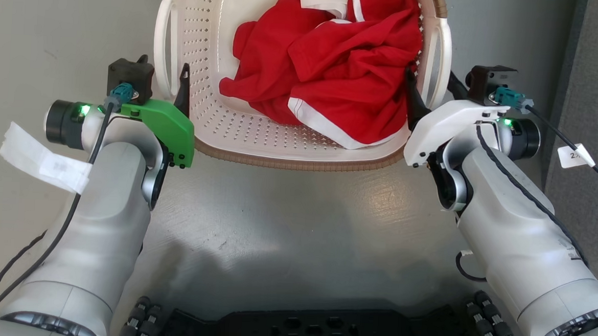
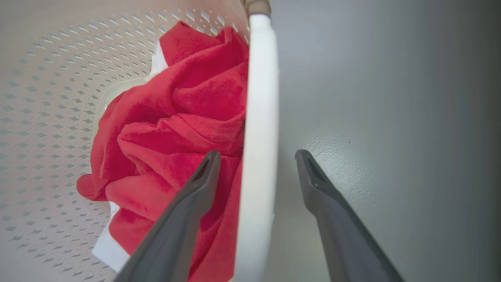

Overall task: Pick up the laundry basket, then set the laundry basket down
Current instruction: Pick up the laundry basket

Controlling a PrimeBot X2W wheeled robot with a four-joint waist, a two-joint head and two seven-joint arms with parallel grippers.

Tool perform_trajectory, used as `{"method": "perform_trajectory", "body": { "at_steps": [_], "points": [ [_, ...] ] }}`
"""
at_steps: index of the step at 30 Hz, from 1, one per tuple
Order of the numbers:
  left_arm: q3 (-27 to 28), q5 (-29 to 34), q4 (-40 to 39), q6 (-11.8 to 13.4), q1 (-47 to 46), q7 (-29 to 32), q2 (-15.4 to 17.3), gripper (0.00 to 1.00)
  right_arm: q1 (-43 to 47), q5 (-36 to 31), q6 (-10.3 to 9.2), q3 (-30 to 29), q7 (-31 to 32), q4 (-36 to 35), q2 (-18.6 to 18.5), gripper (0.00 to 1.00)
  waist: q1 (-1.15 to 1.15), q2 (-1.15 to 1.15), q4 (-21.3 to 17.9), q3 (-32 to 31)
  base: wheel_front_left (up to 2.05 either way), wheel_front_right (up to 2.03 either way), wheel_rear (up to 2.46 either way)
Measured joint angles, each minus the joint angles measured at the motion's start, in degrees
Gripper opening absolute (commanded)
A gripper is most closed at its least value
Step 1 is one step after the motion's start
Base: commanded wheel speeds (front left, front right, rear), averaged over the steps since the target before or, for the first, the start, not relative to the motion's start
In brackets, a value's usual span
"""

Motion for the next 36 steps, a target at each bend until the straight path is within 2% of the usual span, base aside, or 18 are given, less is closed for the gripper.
{"method": "perform_trajectory", "body": {
  "at_steps": [6,9,11,15,16,17,18,19,20,21,23,26,36],
  "points": [
    [-0.93,-0.93,1.42,-0.01,-0.99,0.00,-0.03,1.00,-0.92,1.62,-0.01,1.70,0.48,1.14,-0.01,1.00,0.00,0.00,0.05,0.01,0.00,0.00,0.00],
    [-1.33,-1.19,1.96,-0.01,-1.51,0.00,-0.03,1.00,-1.50,2.13,-0.05,2.26,0.47,1.48,-0.01,0.96,0.00,0.00,0.07,0.05,0.00,0.00,0.00],
    [-1.74,-1.29,2.44,-0.01,-1.84,-0.01,-0.03,1.00,-1.64,2.37,-0.05,2.67,0.48,1.85,-0.01,0.88,0.00,0.00,0.07,0.09,0.00,0.00,0.00],
    [-2.77,-1.44,3.39,-0.01,-1.96,0.08,-0.02,0.98,-2.33,2.93,-0.07,3.70,0.48,2.61,-0.01,0.62,0.00,0.00,0.06,0.18,0.00,0.00,0.00],
    [-3.04,-1.44,3.50,-0.02,-2.04,0.08,-0.03,0.85,-2.51,3.13,-0.07,3.88,0.48,2.69,-0.01,0.52,0.00,0.00,0.05,0.21,0.00,0.00,0.00],
    [-3.34,-1.44,3.64,-0.02,-2.14,0.08,-0.03,0.76,-2.63,3.55,-0.07,4.05,0.48,2.82,-0.01,0.49,0.00,0.00,0.02,0.23,0.00,0.00,0.00],
    [-3.70,-1.45,3.80,-0.02,-2.33,0.08,-0.03,0.49,-2.74,3.93,-0.07,4.24,0.48,2.98,-0.01,0.47,0.00,0.00,0.00,0.27,0.00,0.00,0.00],
    [-4.06,-1.45,3.85,-0.02,-2.54,0.08,-0.03,0.38,-2.80,4.25,-0.08,4.42,0.48,3.12,-0.02,0.44,0.00,0.00,-0.04,0.30,0.00,0.00,0.00],
    [-4.35,-1.53,3.85,-0.02,-2.78,0.08,-0.03,0.14,-2.86,4.47,-0.08,4.61,0.48,3.24,-0.02,0.42,0.00,0.00,-0.07,0.33,0.00,0.00,0.00],
    [-4.56,-1.69,3.85,-0.02,-2.98,0.09,-0.03,0.00,-2.96,4.61,-0.19,4.86,0.48,3.37,-0.02,0.39,0.00,0.00,-0.11,0.37,0.00,0.00,0.00],
    [-5.11,-2.02,3.85,-0.24,-3.05,0.07,-0.25,0.00,-3.33,5.00,-0.21,5.28,0.48,3.69,-0.03,0.31,0.00,0.00,-0.19,0.41,0.00,0.00,0.00],
    [-5.90,-3.34,3.88,-0.26,-3.29,0.07,-0.13,0.00,-3.64,5.37,-0.25,5.59,0.47,4.03,0.05,0.00,-0.01,0.00,-0.27,0.45,0.00,0.00,0.00],
    [-7.67,-4.95,4.72,-0.32,-3.22,0.07,-0.53,0.00,-4.50,6.30,-0.65,6.20,0.21,7.09,0.21,0.00,0.00,0.00,-0.04,-0.74,0.00,0.00,0.00]
  ]
}}
